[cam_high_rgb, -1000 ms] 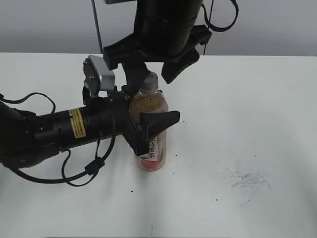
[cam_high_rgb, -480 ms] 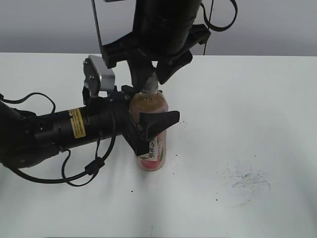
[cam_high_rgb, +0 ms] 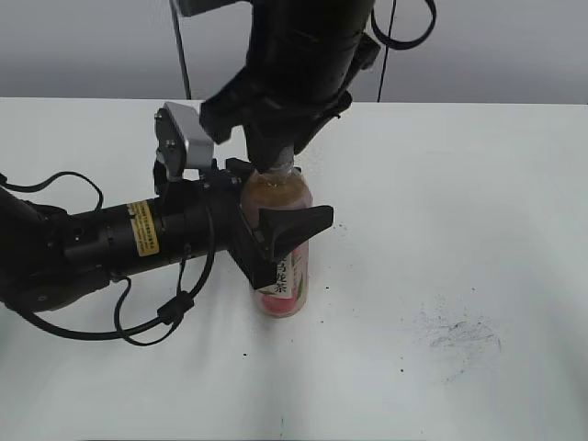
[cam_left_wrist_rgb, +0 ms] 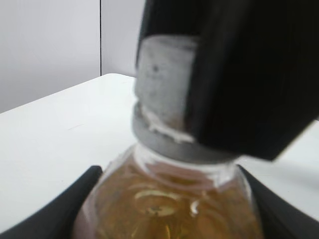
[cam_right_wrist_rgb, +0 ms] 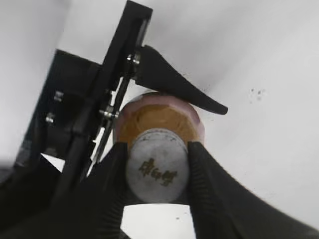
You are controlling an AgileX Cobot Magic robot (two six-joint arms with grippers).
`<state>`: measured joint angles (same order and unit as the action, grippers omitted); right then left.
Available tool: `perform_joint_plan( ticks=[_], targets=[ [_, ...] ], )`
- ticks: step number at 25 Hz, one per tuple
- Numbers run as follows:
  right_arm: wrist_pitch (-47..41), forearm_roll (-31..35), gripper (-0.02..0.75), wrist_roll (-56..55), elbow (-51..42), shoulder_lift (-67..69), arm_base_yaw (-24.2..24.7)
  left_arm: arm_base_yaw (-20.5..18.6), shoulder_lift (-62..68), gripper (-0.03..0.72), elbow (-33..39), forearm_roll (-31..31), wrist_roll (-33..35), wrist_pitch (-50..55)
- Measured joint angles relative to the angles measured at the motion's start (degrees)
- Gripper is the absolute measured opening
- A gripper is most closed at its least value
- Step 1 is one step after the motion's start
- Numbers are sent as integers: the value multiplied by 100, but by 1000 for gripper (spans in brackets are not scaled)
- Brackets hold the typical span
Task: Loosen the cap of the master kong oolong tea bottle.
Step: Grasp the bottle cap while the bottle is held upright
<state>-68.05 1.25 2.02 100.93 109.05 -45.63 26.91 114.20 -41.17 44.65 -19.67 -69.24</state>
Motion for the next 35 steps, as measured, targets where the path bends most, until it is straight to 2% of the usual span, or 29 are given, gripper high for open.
perform_joint_plan(
  ticks=[14, 24, 35],
  targets=[
    [-83, 12, 276, 5558, 0, -17, 10, 0, 0, 447, 0, 73, 57, -10],
    [-125, 250, 276, 11137, 5, -49, 28, 0, 0, 447, 0, 168, 127, -42],
    [-89, 220, 276, 14514, 5, -49, -7, 0, 0, 447, 5, 179, 121, -48]
  ],
)
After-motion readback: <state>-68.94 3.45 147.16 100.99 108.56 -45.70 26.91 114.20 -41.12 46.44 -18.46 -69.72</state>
